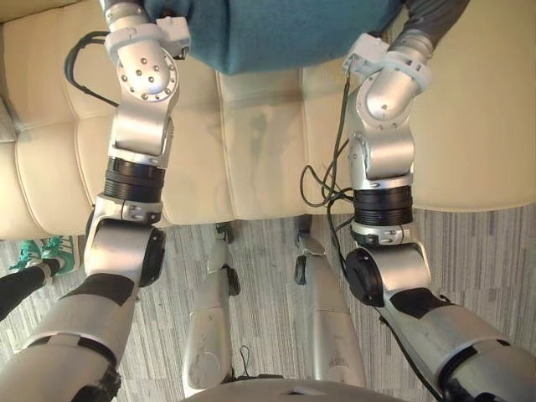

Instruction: Pick up cushions and gather them together orderly.

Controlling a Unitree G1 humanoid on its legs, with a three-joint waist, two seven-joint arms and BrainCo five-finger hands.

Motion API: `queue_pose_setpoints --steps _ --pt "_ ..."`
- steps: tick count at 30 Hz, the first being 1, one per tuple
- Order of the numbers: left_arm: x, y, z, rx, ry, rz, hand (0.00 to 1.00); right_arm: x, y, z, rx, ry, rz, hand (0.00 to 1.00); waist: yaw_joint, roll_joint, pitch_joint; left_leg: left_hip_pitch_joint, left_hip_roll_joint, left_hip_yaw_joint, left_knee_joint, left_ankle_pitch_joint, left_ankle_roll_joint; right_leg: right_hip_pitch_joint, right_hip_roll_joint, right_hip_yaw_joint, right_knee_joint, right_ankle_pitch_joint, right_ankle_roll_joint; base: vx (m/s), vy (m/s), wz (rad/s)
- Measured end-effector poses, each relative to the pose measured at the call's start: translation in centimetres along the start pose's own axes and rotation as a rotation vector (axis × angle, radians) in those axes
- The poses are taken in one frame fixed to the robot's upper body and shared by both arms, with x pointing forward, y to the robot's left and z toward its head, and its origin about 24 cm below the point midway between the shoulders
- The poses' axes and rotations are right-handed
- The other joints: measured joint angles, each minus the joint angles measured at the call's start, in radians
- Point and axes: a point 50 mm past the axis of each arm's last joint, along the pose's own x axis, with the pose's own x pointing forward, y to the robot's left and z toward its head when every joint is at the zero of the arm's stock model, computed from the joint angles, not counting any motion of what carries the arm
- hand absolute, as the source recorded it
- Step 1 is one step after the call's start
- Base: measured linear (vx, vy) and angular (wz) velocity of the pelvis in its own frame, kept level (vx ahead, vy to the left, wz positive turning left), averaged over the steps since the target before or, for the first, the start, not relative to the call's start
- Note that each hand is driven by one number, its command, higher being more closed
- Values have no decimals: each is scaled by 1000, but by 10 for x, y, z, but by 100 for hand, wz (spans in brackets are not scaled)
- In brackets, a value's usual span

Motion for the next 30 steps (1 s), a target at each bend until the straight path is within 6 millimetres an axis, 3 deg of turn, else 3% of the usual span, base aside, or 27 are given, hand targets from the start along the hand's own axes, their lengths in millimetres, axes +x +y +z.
queue_pose_setpoints --steps 5,8,14,19,20,21,27,29,30 --pt "23 -11 35 -37 -88 1 100 17 7 25 75 -62 -61 100 9 0 0 -17 -1 -7 0 9 12 -11 0 -4 0 7 -1 -51 -47 5" --pt "48 -14 77 -52 -197 20 100 37 14 61 151 -159 -90 100 10 0 0 -47 -4 -25 0 25 16 -31 -1 -20 0 9 -1 -39 -55 12" --pt "61 -15 125 -75 -335 46 100 56 17 110 226 -302 -128 100 21 0 0 -77 -4 -46 0 31 14 -46 -4 -38 -7 9 -1 -30 -78 7" --pt "67 -11 148 -54 -410 60 100 61 18 129 267 -350 -148 100 25 0 0 -103 -3 -56 0 35 12 -62 -4 -52 -11 8 -2 -39 -89 5" --pt "67 -11 150 -50 -416 62 100 61 18 131 270 -352 -152 0 25 0 0 -106 -2 -58 0 36 11 -63 -4 -54 -12 8 -2 -53 -97 7" --pt "67 -12 152 -42 -421 66 0 61 18 131 274 -353 -165 0 25 0 0 -112 -2 -61 0 40 5 -64 -5 -59 -14 8 -2 -45 -79 7" --pt "70 -4 160 2 -460 135 0 60 18 132 277 -353 -212 0 32 0 0 -174 -3 -67 0 53 6 -125 -10 -64 -9 8 -3 -60 -71 3" --pt "71 -3 158 6 -446 151 0 57 15 116 258 -308 -225 0 32 0 0 -201 -3 -69 0 58 3 -153 -14 -65 -5 8 -4 -71 -52 1" --pt "72 1 150 10 -422 162 0 54 12 92 231 -240 -238 0 29 0 0 -218 -4 -69 0 60 1 -171 -15 -64 -4 10 -4 -40 -33 -2"
